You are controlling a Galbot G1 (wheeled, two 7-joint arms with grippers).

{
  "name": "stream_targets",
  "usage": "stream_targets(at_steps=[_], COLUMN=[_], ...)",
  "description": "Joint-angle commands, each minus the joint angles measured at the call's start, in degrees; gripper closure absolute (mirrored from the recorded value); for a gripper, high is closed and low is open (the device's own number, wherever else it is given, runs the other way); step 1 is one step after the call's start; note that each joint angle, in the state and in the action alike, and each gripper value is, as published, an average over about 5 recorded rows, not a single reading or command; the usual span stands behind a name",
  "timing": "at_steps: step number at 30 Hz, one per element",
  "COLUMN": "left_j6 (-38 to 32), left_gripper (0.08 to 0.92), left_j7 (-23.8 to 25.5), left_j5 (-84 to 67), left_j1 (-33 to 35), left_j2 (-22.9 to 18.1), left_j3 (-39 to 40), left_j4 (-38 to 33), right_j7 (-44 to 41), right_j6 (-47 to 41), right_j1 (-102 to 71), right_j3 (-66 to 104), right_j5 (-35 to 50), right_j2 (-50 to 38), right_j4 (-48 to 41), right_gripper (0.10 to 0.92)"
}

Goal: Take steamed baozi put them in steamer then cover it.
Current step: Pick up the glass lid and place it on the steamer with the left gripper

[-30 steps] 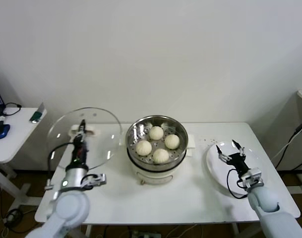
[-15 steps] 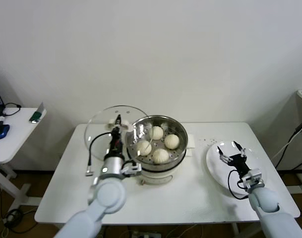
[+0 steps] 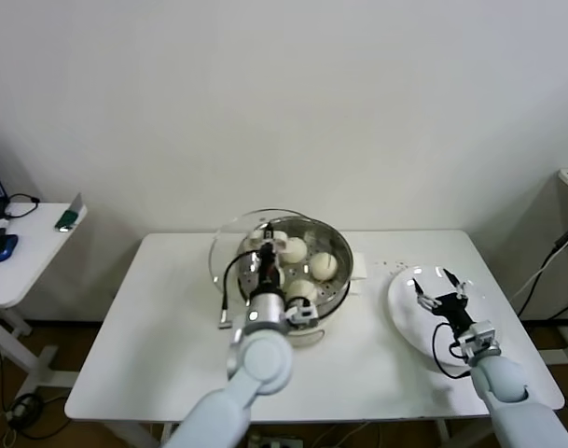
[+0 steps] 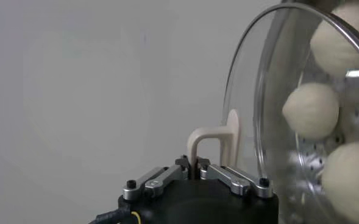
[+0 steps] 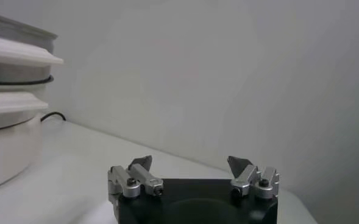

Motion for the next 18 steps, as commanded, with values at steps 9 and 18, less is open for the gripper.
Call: stream_targets(at_steps=[9,18], left_j6=[2.8,2.8], left_gripper=[0.855,0.855], left_j7=[0.7,0.9], left_j5=[2.9,2.1], left_j1=[-2.2,-3.5], left_j2=[-8.9,-7.7], left_j3=[2.9,2.5], left_j4=[8.2,10.8], right_j7=[-0.5,-0.7], right_j6=[0.5,0.7], right_j1=[0.3,0.4], right_j3=[0.8,0.7], right_j5=[-1.0,-1.0], right_j2=[0.3,0.4], right_j4=[-1.5,-1.8], right_gripper=[0.203,0.203])
